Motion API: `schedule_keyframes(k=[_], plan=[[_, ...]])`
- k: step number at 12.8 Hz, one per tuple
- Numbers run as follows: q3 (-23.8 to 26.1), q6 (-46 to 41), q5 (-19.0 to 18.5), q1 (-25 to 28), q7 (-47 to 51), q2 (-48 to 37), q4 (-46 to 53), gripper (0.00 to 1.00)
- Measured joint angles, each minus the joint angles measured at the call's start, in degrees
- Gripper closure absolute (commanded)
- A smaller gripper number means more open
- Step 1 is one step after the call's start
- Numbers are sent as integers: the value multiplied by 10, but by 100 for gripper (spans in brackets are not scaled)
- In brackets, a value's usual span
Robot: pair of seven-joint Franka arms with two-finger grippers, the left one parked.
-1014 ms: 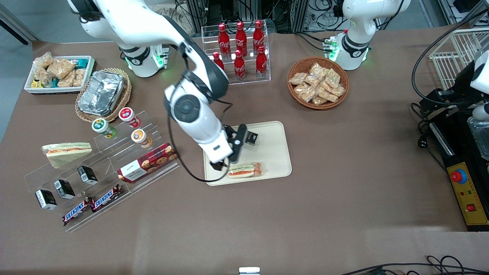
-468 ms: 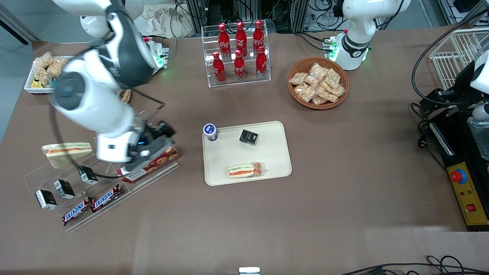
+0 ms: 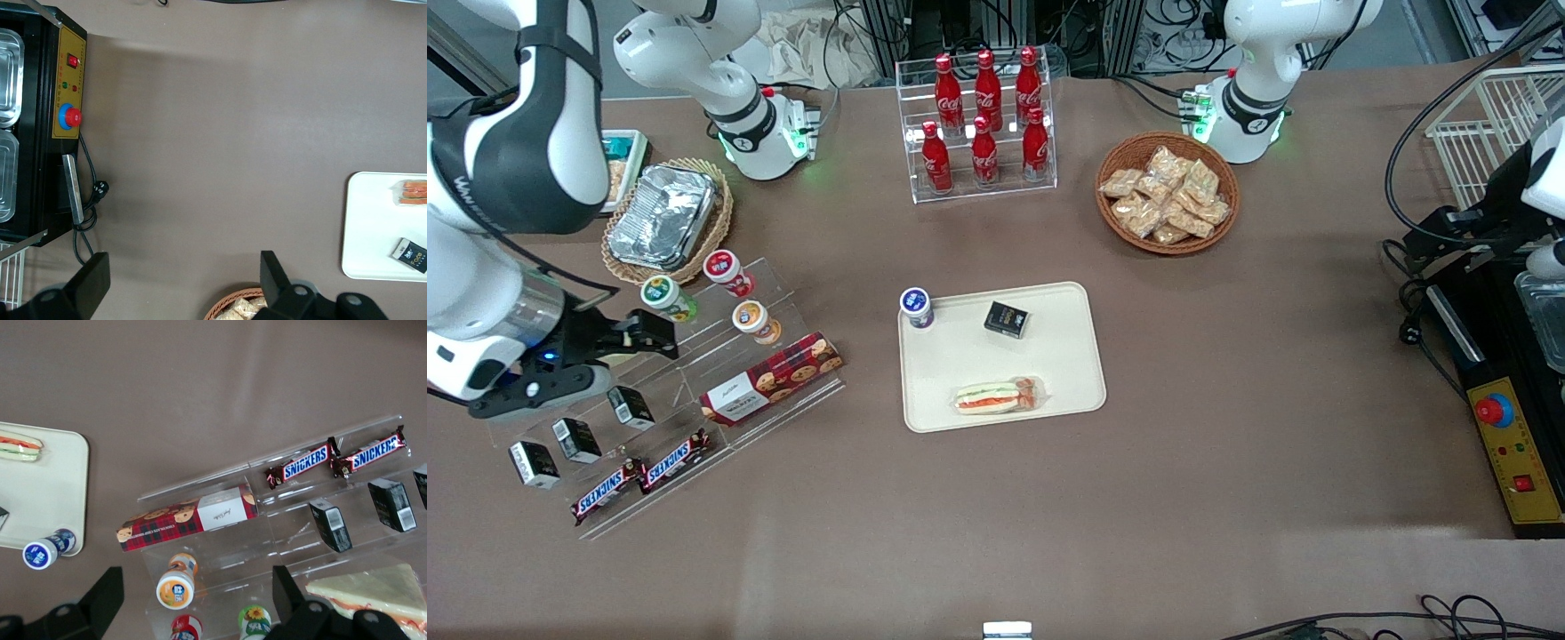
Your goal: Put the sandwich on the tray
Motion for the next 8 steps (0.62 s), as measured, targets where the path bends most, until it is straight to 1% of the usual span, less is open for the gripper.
schedule_keyframes(k=[1, 4, 6, 7, 8], plan=[[-1, -1, -5, 2, 11, 0, 0, 1], [-1, -1, -50, 10, 71, -2, 1, 1], [-3, -1, -53, 8, 80, -9, 1, 1], [-2, -1, -54, -3, 82, -11, 2, 1], [12, -1, -54, -33, 83, -12, 2, 1]])
